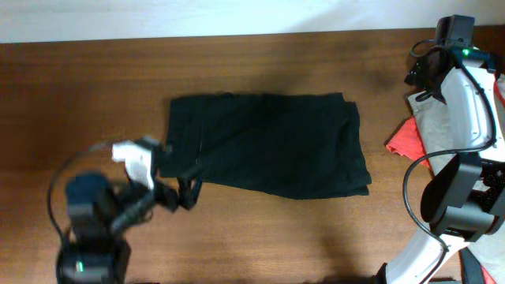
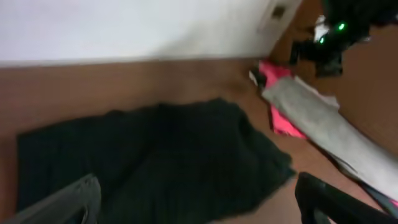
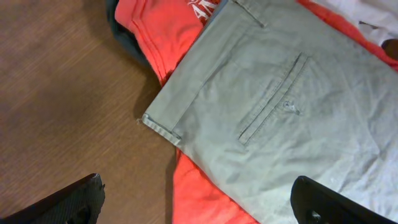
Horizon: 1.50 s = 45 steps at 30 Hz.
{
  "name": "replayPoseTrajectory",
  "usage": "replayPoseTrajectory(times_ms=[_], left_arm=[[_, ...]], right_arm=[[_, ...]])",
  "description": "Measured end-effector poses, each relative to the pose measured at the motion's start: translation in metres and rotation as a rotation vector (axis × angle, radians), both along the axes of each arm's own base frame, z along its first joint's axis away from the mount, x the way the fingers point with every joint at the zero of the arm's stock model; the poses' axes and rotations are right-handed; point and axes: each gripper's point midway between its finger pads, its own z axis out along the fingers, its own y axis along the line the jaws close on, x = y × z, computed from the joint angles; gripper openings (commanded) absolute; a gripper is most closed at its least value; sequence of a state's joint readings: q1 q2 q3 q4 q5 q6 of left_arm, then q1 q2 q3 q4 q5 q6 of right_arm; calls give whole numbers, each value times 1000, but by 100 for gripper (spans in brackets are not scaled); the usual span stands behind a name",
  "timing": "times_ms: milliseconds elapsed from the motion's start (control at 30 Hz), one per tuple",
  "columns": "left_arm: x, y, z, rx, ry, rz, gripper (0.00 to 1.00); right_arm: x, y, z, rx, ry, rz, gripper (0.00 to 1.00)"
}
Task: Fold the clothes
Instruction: 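Move the left gripper to the pants' left edge and grasp it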
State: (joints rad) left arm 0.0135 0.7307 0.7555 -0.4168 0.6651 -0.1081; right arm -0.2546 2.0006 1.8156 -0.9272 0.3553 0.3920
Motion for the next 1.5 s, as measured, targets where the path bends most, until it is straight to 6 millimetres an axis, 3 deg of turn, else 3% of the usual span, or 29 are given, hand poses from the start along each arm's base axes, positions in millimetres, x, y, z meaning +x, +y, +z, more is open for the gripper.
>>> replayPoseTrajectory(times_ms=[67,167,267,333,400,500,533,600,767,867,1067,1233,1367,1400,1433,1500], left_arm=[[23,-4,-1,-7,52,-35,99],[52,-4,-35,-12,237,-33,99],[68,18,-74,82,567,88,99],[89,38,-91,176,683,177,99],[116,53,-114,247,713,242,99],[137,72,-161,336,772,313,99],[138,72,-163,338,771,316,99],[158,80,-197,372,781,345,99],[158,81,-252,399,884,334,99],[156,78,-267,405,904,290,99],[160,60,-260,290,868,131,99],[148,41,-257,228,889,26,94],[147,41,-259,230,893,22,70],[147,41,-260,233,897,22,70],[147,43,-262,245,899,27,79],[146,43,-263,248,900,28,87]], right_arm=[[0,0,0,0,-1,0,99],[0,0,0,0,1,0,99],[0,0,0,1,0,0,99],[-1,0,0,1,3,0,99],[0,0,0,0,-1,-1,99],[0,0,0,1,0,0,99],[0,0,0,0,0,0,99],[0,0,0,1,2,0,99],[0,0,0,0,0,0,99],[0,0,0,0,1,0,99],[0,0,0,0,1,0,99],[0,0,0,0,0,0,99],[0,0,0,0,0,0,99],[0,0,0,0,0,0,99],[0,0,0,0,0,0,99],[0,0,0,0,0,0,99]])
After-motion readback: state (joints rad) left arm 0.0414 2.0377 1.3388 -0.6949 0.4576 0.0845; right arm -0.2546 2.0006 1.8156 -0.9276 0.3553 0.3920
